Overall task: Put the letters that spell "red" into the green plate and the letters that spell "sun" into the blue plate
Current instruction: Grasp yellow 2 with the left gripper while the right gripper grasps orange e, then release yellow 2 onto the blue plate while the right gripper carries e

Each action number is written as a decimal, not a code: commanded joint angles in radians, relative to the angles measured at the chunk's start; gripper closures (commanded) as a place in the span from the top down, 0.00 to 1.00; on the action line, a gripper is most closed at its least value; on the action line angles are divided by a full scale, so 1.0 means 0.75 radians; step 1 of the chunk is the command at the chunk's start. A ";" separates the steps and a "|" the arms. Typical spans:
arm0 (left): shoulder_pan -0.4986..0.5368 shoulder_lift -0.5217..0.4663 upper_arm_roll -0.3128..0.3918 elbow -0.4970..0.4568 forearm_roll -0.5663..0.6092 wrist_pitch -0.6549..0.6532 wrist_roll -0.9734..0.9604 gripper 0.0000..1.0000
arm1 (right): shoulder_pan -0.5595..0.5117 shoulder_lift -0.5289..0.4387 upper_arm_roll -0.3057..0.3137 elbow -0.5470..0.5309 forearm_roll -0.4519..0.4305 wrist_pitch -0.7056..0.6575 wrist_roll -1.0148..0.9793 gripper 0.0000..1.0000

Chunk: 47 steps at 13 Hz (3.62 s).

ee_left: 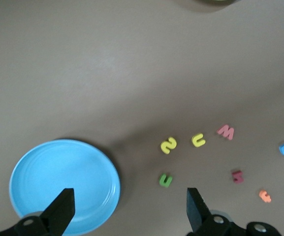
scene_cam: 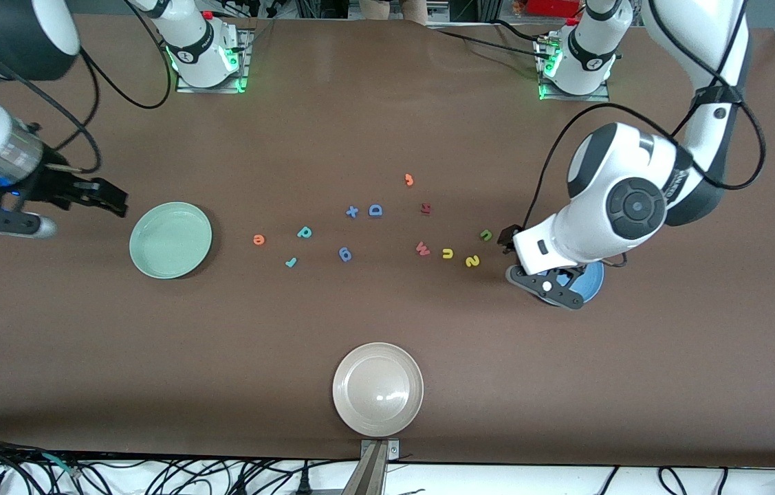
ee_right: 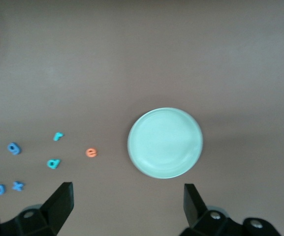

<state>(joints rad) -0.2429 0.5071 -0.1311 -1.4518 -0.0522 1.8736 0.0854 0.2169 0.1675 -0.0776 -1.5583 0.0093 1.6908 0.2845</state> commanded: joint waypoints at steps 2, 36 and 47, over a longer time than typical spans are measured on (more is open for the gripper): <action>-0.032 0.064 0.013 -0.003 0.035 0.113 -0.012 1.00 | 0.126 0.120 -0.009 -0.008 0.078 0.034 0.197 0.98; -0.183 0.238 0.011 -0.388 0.160 0.611 -0.063 0.13 | 0.273 0.421 0.034 -0.771 0.061 1.221 0.283 0.62; 0.119 0.023 0.019 -0.363 0.162 0.294 0.180 0.15 | 0.275 0.435 0.034 -0.769 0.061 1.223 0.287 0.53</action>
<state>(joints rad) -0.2343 0.5397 -0.1040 -1.7071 0.0416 2.1270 0.1411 0.4206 0.4839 -0.0512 -2.1344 0.0553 2.6054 0.4995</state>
